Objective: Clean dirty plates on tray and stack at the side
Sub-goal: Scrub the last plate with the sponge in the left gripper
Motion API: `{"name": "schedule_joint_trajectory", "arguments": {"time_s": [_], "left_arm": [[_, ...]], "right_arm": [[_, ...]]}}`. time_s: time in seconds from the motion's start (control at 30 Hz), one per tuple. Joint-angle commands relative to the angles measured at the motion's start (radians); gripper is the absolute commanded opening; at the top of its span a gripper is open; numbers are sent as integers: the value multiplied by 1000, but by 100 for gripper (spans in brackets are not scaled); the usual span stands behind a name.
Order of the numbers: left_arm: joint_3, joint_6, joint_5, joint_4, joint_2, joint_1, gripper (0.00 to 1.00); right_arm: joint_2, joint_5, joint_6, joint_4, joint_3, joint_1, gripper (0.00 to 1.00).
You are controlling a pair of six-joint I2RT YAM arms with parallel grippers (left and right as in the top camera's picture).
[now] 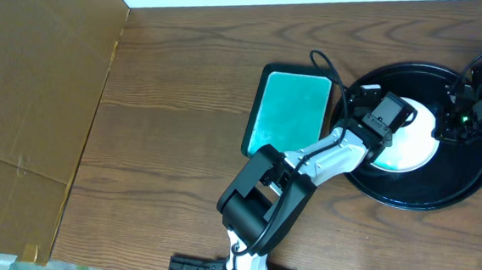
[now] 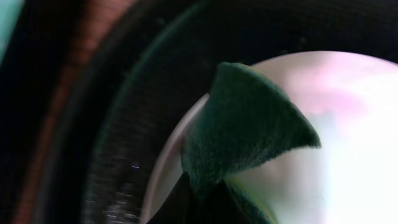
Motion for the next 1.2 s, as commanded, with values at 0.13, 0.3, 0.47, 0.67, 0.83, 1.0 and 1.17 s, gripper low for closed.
{"name": "schedule_joint_trajectory", "arguments": {"time_s": [0.13,0.3,0.47,0.67,0.83,1.0,1.17], "left_arm": [[6,55,55,34,-107,12,7],[6,-219,270,146,-87,11,7],[6,-275,272,212,11,11,7],[6,-185,231,205,95,37,7],[6,-66,161,81,67,93,7],[6,10,0,-40,-45,124,7],[6,42,43,-43,-170,123,7]], "right_arm": [[25,85,11,-5,2,5,1],[25,85,11,-5,2,5,1],[25,85,11,-14,2,5,1],[25,86,11,-15,2,5,1],[25,86,11,-15,2,4,1],[25,86,8,-14,2,2,1],[23,86,5,-12,2,2,1]]}}
